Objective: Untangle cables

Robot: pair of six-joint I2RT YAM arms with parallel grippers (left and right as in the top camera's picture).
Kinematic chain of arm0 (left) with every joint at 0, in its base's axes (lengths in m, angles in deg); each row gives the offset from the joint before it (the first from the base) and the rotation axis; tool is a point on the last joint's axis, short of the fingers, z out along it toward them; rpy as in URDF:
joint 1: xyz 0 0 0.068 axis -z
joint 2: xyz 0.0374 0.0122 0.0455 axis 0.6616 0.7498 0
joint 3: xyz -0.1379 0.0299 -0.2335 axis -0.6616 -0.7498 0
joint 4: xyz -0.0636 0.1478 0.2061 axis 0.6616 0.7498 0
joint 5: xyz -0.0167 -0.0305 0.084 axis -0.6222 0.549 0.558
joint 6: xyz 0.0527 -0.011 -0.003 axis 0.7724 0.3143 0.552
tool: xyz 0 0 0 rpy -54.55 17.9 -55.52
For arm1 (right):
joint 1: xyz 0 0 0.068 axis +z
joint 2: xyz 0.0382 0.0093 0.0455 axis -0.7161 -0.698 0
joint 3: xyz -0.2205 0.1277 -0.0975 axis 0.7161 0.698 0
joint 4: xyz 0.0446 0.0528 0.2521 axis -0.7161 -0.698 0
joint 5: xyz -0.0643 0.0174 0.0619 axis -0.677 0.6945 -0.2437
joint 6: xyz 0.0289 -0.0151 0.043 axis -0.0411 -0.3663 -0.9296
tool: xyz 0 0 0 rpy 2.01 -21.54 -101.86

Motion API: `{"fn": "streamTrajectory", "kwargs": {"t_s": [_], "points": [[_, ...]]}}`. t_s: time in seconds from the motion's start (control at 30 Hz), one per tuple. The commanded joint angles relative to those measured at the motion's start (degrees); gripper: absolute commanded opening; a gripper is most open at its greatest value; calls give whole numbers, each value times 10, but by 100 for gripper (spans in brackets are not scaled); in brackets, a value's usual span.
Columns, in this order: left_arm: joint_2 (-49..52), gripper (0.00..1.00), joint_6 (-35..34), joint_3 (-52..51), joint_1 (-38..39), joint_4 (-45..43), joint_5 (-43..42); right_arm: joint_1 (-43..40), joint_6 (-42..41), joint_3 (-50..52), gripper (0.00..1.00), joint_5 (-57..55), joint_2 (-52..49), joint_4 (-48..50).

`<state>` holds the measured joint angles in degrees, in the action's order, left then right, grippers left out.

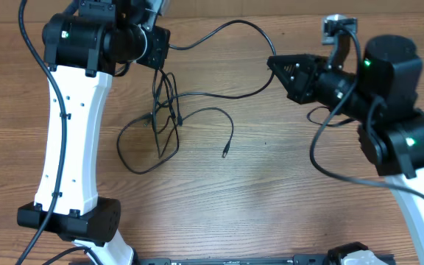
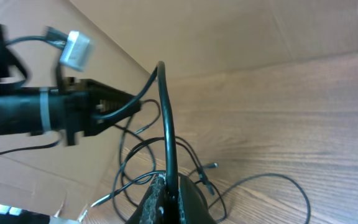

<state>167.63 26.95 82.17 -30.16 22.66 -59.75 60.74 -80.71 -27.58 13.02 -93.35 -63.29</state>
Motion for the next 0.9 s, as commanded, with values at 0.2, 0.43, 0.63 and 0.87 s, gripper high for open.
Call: {"fn": "streamTrajectory", "kwargs": {"t_s": [0.2,0.43,0.63,0.87], "points": [[2,4,96,8,-4,46,-172,-3,5,-19,10,-6,-71,1],[2,4,99,8,-4,45,-195,-3,5,-19,100,-5,-91,-38],[2,4,21,8,-4,25,-122,-3,5,-19,100,41,-91,-87],[2,7,-184,8,-4,12,28,-3,5,-19,100,61,-91,-121]]}}
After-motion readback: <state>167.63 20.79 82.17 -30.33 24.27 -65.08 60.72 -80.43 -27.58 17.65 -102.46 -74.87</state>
